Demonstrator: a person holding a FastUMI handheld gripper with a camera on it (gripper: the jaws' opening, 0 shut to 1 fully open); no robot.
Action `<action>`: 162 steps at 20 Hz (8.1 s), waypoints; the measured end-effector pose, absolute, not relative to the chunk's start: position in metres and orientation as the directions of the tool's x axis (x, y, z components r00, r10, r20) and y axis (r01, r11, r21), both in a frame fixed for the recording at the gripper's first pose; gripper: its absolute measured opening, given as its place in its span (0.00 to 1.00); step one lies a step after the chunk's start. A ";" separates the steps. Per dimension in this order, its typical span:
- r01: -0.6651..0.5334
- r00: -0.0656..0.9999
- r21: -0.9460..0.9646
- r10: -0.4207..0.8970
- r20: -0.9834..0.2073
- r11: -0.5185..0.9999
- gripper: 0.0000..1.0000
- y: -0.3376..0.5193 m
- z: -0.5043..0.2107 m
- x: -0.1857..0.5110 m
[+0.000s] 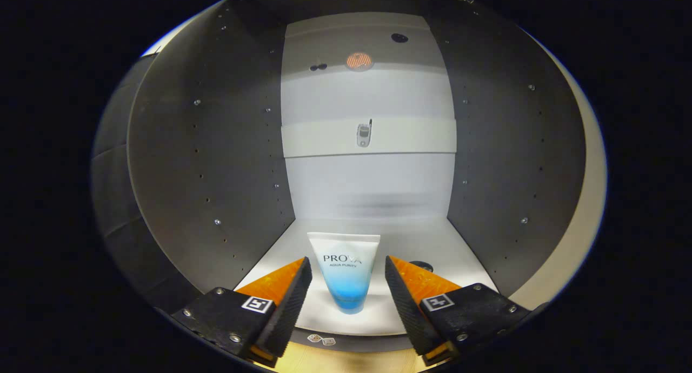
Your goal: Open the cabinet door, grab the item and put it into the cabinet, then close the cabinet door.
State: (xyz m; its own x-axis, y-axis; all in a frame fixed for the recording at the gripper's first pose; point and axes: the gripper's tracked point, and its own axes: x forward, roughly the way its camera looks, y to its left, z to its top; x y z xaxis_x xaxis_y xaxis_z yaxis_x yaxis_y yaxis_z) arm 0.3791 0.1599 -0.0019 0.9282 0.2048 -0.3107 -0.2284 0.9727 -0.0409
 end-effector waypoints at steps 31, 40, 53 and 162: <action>-0.218 0.974 -0.032 0.215 -0.078 0.976 0.94 0.111 0.060 0.034; -0.160 0.987 -0.034 0.159 -0.031 0.986 0.93 0.053 0.080 -0.023; 0.129 0.992 -0.055 -0.128 0.008 0.990 0.94 -0.083 0.126 -0.044; -0.054 0.998 -0.059 0.054 0.010 0.997 0.93 0.032 0.061 -0.025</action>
State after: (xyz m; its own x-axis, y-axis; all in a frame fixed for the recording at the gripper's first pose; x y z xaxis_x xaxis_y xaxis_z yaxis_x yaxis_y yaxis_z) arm -0.0246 0.0316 0.0614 0.9985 0.0544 0.0098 -0.0538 0.9968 -0.0594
